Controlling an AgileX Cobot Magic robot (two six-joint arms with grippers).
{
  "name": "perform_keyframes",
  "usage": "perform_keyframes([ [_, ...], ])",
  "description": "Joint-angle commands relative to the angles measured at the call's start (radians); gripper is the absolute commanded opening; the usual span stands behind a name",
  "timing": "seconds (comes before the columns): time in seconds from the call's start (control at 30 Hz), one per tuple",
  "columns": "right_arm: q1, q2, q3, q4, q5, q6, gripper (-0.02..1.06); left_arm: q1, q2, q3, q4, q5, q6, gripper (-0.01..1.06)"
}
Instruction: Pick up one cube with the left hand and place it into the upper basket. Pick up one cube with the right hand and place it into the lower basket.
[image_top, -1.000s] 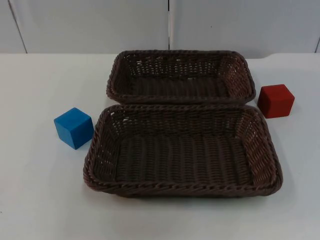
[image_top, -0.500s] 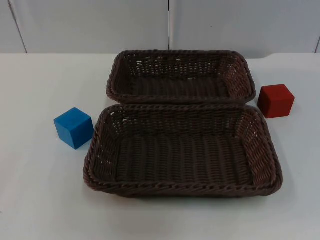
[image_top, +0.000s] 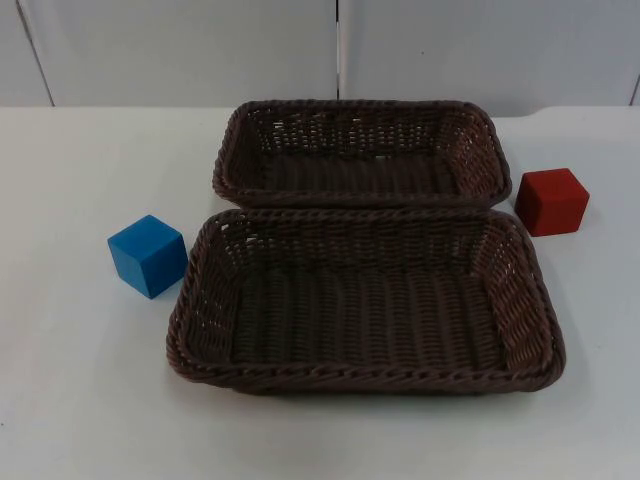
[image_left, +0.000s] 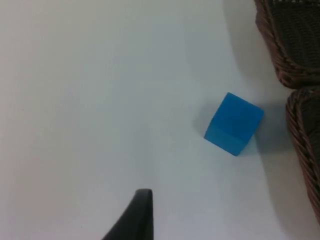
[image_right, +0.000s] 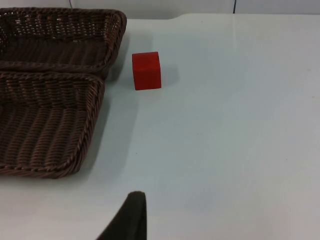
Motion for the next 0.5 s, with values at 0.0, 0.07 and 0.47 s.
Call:
perform_keyframes([
  [0.0, -0.006, -0.004, 0.007, -0.005, -0.007, -0.008, 1.05, 0.001, 0.068, -0.03, -0.037, -0.034, 0.029, 1.05],
  [0.07, -0.006, -0.004, 0.007, -0.005, -0.007, -0.008, 1.05, 0.001, 0.11, -0.049, -0.049, -0.044, 0.042, 1.05],
  [0.47, -0.006, -0.004, 0.007, -0.005, -0.007, -0.008, 1.05, -0.087, 0.415, -0.209, -0.052, -0.089, 0.082, 1.05],
])
